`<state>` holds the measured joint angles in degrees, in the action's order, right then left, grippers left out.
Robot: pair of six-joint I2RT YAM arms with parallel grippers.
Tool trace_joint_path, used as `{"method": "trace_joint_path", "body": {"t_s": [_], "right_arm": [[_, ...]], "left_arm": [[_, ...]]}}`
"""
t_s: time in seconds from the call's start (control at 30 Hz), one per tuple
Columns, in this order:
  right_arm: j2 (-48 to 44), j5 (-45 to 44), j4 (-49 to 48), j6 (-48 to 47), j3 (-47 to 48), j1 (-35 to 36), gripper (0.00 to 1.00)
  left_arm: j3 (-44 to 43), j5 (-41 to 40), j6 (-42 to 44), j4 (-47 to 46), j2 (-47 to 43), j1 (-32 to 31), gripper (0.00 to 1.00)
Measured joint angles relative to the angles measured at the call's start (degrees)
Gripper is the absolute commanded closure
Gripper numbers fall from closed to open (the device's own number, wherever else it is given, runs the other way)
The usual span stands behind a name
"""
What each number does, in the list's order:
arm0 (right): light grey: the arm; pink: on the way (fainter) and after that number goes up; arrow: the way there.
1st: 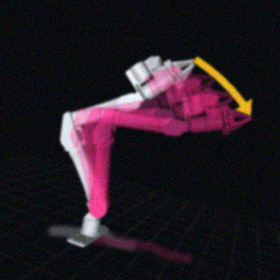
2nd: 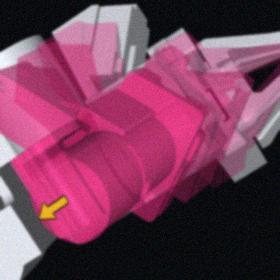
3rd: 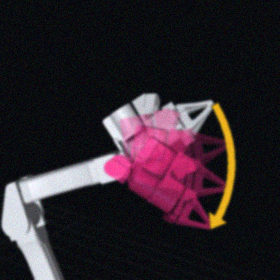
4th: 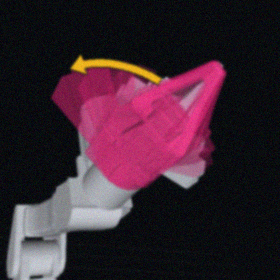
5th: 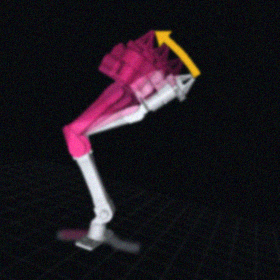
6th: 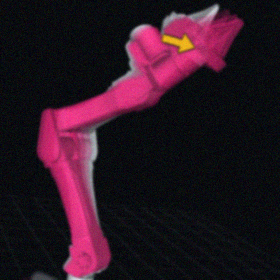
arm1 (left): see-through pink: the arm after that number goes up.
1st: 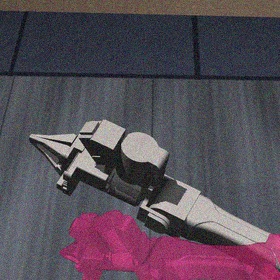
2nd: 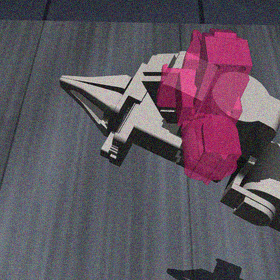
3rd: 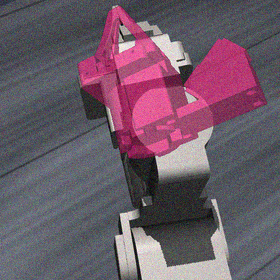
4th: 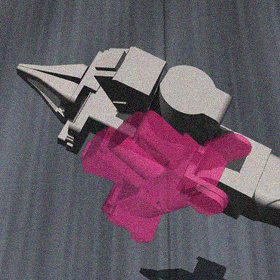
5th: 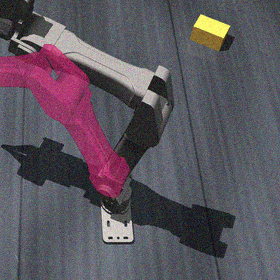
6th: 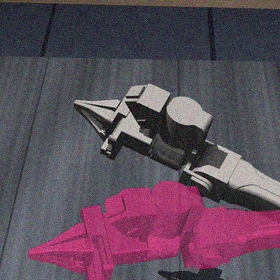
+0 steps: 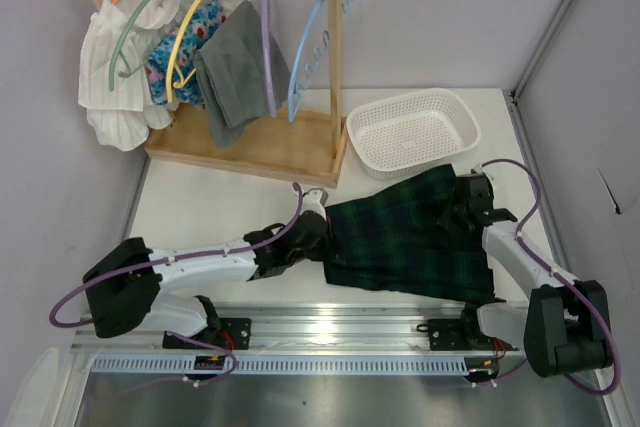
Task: Place the skirt on the hanger
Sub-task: Move the skirt to the center of the board
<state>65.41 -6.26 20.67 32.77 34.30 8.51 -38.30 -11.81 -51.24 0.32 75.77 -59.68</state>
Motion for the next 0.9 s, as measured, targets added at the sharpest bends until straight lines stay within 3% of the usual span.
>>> {"method": "trace_joint_path", "body": {"t_s": [0.17,0.27,0.4,0.43,0.47,0.5,0.53,0.67,0.8,0.9], "right_arm": [[2.5,-0.6,0.1,0.2,-1.7,-1.2,0.73],[2.5,-0.6,0.5,0.3,-1.9,-1.2,0.71],[0.9,-0.6,2.6,0.1,-1.7,-1.3,0.67],[-0.2,-0.6,4.1,0.0,-1.1,-1.3,0.66],[-2.0,-0.5,6.1,-0.3,0.2,-1.4,0.59],[-3.0,-0.5,6.9,-0.4,1.0,-1.4,0.48],[-4.6,0.3,8.6,-0.9,2.7,-1.4,0.4],[-11.1,4.3,11.0,-2.3,10.1,-1.2,0.3],[-14.8,8.5,10.1,-2.8,13.1,2.2,0.35],[-13.6,10.2,8.2,-2.4,12.5,8.6,0.51]], "left_arm": [[3.0,0.2,-2.5,0.3,2.3,-3.6,0.91],[3.4,0.1,-3.7,0.5,2.8,-5.2,0.73],[4.4,-0.7,-4.6,3.3,2.5,-5.6,0.26],[4.4,-1.6,-4.2,5.0,2.0,-5.5,0.2],[4.3,-2.5,-4.0,6.7,1.3,-5.4,0.09],[4.0,-3.4,-3.7,8.8,0.4,-5.4,0.08],[3.5,-4.5,-3.1,11.0,-0.7,-5.0,0.07],[-1.4,-7.5,0.7,17.9,-5.0,-2.8,0.15],[-6.6,-9.0,5.0,19.0,-9.0,0.4,0.67],[-9.1,-9.2,7.8,17.8,-10.0,1.0,0.83]]}}
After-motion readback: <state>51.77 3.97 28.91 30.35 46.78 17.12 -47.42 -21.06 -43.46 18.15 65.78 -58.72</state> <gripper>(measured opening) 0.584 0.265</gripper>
